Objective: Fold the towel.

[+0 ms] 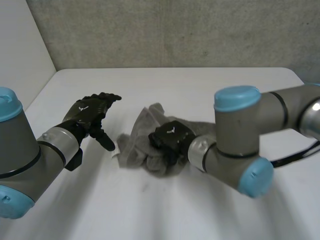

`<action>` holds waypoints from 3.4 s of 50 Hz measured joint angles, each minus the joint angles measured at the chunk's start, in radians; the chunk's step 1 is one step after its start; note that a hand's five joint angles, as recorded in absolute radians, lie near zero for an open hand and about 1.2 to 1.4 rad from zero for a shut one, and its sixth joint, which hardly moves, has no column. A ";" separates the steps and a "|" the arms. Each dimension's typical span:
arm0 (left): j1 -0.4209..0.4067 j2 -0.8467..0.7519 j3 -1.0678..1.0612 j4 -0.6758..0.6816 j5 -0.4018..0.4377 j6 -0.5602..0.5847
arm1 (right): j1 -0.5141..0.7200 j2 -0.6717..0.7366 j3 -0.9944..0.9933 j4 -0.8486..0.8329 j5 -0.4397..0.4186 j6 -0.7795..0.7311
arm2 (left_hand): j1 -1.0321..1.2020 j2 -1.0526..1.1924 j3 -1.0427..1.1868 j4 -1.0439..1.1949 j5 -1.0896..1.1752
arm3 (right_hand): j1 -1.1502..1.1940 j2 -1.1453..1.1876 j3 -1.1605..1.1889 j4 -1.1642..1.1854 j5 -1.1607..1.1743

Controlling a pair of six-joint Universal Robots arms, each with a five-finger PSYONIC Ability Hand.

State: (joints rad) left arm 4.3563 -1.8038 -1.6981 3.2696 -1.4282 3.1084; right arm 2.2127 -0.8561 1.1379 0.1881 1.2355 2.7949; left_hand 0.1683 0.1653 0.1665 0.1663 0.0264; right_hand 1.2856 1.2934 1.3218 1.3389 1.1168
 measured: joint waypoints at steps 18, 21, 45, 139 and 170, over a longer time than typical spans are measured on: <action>-0.018 0.006 -0.008 -0.004 0.006 0.004 | 0.044 -0.230 0.415 -0.166 -0.052 0.013 | 0.000 0.000 0.000 0.000 0.000 | -0.980 -0.978 -0.993 -1.039 -1.026; -0.028 0.005 -0.010 -0.004 0.006 0.004 | 0.005 -0.255 0.442 -0.170 -0.030 0.021 | 0.000 0.000 0.000 0.000 0.000 | -0.981 -0.978 -0.993 -1.039 -1.026; -0.119 -0.101 0.018 0.044 0.009 0.011 | -0.218 -0.435 0.696 -0.408 -0.003 0.134 | 0.087 0.090 0.087 0.087 0.055 | -0.917 -0.972 -0.991 -0.971 -0.902; -0.110 0.066 0.007 0.074 -0.198 0.100 | -0.393 -0.204 0.025 -0.075 0.123 0.075 | 1.018 1.052 1.050 1.052 0.996 | 0.040 -0.004 0.015 0.005 0.033; -0.009 -0.092 0.337 0.208 -0.210 0.063 | -0.404 -0.129 -0.295 -0.022 0.199 0.233 | 1.018 1.053 1.051 1.053 0.997 | 0.040 0.004 0.015 0.005 0.033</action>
State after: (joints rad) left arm 4.3471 -1.8960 -1.3613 3.4778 -1.6380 3.1710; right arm 1.8087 -0.9854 0.8431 0.1661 1.4345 3.0276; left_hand 1.1861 1.2180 1.2172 1.2192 1.0230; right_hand 1.3260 1.2979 1.3372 1.3437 1.1496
